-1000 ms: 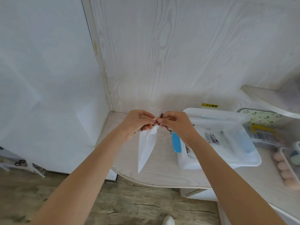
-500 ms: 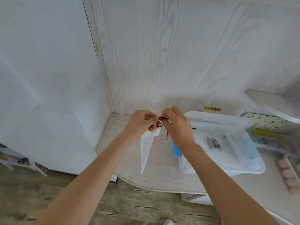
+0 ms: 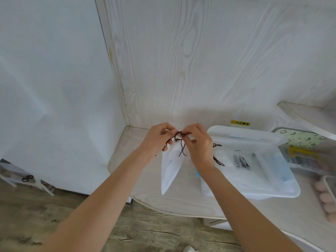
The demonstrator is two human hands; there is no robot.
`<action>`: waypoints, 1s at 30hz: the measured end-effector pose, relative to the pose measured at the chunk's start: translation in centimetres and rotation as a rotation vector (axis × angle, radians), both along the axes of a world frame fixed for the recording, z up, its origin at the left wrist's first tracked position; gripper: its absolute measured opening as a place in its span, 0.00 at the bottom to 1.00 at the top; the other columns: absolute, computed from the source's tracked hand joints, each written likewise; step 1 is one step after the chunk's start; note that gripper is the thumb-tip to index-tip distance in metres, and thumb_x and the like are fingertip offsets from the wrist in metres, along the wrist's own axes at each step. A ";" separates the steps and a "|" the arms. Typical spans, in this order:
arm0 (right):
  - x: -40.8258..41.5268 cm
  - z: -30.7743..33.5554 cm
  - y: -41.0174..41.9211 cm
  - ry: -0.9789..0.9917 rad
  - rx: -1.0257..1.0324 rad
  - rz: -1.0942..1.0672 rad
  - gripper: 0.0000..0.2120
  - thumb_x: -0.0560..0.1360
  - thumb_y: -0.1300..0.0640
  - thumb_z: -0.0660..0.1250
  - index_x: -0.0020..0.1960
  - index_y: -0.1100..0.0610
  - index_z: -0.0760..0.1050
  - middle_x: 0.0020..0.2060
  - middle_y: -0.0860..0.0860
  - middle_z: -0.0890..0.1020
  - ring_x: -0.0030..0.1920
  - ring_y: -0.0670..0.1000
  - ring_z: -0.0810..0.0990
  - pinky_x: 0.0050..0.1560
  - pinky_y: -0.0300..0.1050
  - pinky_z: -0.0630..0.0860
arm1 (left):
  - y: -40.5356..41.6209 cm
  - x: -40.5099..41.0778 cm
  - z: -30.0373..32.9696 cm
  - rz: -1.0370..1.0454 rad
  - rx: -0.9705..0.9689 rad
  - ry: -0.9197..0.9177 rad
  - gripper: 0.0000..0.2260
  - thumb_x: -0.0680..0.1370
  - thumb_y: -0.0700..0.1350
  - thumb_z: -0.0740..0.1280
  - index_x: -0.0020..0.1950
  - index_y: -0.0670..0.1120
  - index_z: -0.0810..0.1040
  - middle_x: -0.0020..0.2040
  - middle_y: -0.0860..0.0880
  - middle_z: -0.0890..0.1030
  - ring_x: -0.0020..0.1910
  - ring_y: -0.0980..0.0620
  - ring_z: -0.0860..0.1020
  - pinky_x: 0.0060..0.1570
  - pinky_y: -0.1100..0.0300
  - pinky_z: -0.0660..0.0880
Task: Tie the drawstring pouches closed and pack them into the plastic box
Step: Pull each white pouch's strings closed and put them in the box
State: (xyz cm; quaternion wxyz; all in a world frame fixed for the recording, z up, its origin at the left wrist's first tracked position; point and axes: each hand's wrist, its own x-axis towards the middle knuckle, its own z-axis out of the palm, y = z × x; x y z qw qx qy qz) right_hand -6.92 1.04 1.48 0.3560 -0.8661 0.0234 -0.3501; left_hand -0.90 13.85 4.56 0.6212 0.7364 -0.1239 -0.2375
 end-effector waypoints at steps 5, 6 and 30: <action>-0.5 0.4 -0.5 0.188 0.542 -0.065 0.04 0.72 0.62 0.70 0.42 0.55 0.76 0.40 0.46 0.82 0.44 0.43 0.80 0.45 0.40 0.78 | -0.2 0.9 -0.1 0.239 -0.116 0.099 0.07 0.80 0.36 0.60 0.42 0.39 0.72 0.48 0.42 0.76 0.38 0.54 0.79 0.27 0.66 0.77; -0.4 0.5 -0.7 0.195 0.608 -0.069 0.04 0.72 0.62 0.70 0.42 0.56 0.75 0.39 0.48 0.82 0.43 0.45 0.81 0.46 0.43 0.79 | 0.0 1.3 -0.2 0.285 -0.162 0.148 0.08 0.80 0.36 0.60 0.41 0.39 0.72 0.48 0.40 0.76 0.40 0.51 0.80 0.30 0.65 0.79; 1.4 1.8 2.7 0.425 1.438 0.296 0.20 0.81 0.48 0.52 0.49 0.61 0.75 0.41 0.58 0.81 0.43 0.54 0.80 0.49 0.47 0.78 | 1.2 1.6 -0.6 0.179 0.140 -0.065 0.15 0.73 0.41 0.71 0.57 0.40 0.73 0.48 0.49 0.77 0.48 0.52 0.76 0.50 0.59 0.72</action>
